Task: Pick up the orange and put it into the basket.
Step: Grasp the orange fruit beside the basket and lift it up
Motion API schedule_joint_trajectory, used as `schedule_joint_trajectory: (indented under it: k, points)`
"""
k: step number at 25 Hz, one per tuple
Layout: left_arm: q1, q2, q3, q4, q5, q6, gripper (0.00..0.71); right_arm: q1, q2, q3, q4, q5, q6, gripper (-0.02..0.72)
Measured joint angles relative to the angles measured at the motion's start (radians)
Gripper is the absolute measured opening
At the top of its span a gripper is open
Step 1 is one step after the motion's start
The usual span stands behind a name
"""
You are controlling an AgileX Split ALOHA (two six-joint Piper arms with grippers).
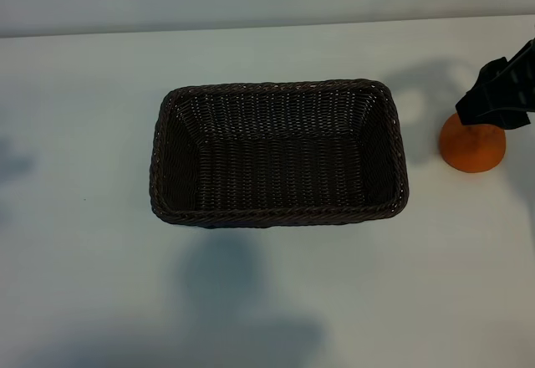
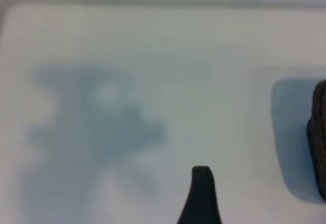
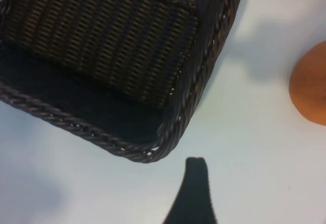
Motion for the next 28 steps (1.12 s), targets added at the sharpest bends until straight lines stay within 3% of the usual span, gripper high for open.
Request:
schedule_joint_trajectory:
  k: [11,22,28]
  points:
    - [0.0,-0.284,0.065,0.025,0.068,-0.043,0.593,0.0,0.0,0.0,0.0,0.0,-0.003,0.593]
    - [0.0,-0.506,0.263,0.025,0.063,-0.06,0.592,0.0,0.0,0.0,0.0,0.0,-0.003,0.593]
    - [-0.033,-0.633,0.434,0.027,0.04,-0.048,0.592,0.0,0.0,0.0,0.001,0.0,-0.009,0.593]
